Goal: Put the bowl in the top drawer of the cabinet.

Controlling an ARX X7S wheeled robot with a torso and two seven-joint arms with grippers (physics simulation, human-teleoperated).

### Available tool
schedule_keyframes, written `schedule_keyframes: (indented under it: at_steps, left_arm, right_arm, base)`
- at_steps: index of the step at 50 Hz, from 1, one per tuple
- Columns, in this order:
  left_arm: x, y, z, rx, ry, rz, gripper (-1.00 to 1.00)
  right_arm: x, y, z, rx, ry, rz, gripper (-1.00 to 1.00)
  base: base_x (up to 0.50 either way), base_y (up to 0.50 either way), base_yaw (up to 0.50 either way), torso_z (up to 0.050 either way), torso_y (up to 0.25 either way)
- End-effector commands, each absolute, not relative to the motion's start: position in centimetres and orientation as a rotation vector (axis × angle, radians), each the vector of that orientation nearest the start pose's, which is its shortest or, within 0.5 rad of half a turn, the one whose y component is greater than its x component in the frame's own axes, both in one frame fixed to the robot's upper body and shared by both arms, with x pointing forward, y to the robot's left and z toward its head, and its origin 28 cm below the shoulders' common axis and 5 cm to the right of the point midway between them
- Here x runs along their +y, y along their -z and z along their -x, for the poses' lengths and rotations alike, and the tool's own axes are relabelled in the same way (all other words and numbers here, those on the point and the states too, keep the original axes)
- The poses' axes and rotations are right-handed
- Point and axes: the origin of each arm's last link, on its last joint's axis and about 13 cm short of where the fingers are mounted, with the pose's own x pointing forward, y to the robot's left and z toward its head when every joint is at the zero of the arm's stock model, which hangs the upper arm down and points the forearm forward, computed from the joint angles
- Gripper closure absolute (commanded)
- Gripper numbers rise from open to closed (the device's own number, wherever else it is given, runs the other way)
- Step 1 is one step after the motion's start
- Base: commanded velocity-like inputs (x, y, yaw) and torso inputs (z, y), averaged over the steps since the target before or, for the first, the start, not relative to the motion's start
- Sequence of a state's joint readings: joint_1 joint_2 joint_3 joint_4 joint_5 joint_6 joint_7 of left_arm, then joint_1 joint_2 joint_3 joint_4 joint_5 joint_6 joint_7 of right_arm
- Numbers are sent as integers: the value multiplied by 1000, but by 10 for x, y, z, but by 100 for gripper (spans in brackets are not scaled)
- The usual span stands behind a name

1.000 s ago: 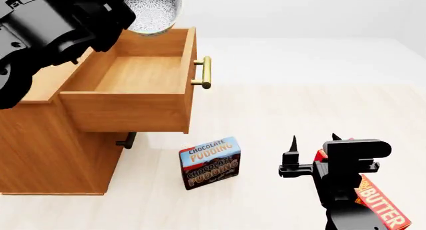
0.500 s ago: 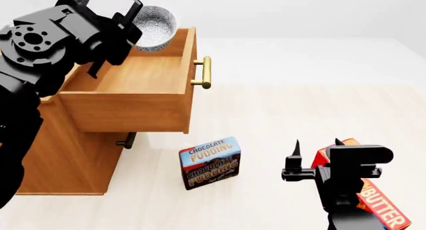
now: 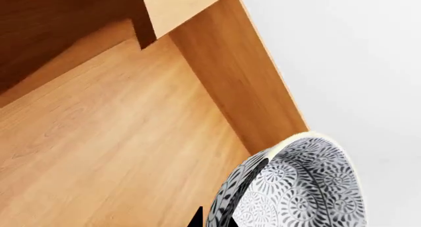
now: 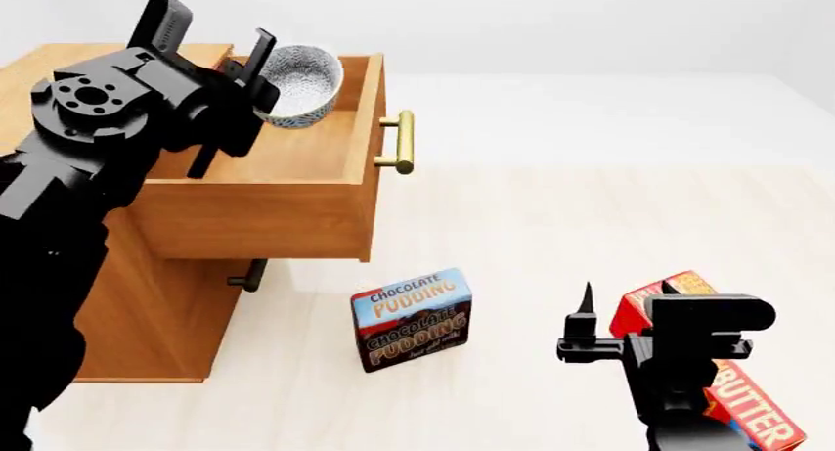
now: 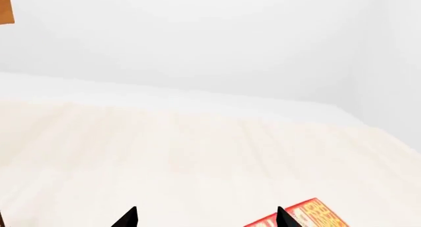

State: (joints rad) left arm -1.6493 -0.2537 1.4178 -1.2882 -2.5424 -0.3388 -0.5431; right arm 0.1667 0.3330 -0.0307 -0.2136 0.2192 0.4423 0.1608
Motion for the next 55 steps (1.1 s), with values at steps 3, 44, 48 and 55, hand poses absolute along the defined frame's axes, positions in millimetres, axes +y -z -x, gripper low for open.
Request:
schedule_keyframes:
  at_steps: [3,44,48,55]
  left_arm:
    - [235,-292,-424,501,-258,997,100]
    - [237,-293,-425,499,-293,977,-100]
    - [237,-294,-424,497,-288,972,-100]
    - [237,-293,-424,502,-288,966,-100]
  right_arm:
    - [-162,-70,-240,80,112,132,-100]
    - [-163,-65,-241,92,110,125,-100]
    - [-160,-65,-243,92,106,126,-100]
    - [-160,-65,-243,91,106,127,-100]
  base:
    - [0,0,0,0,0]
    - [0,0,0,0,0]
    - [0,0,0,0,0]
    - [0,0,0,0,0]
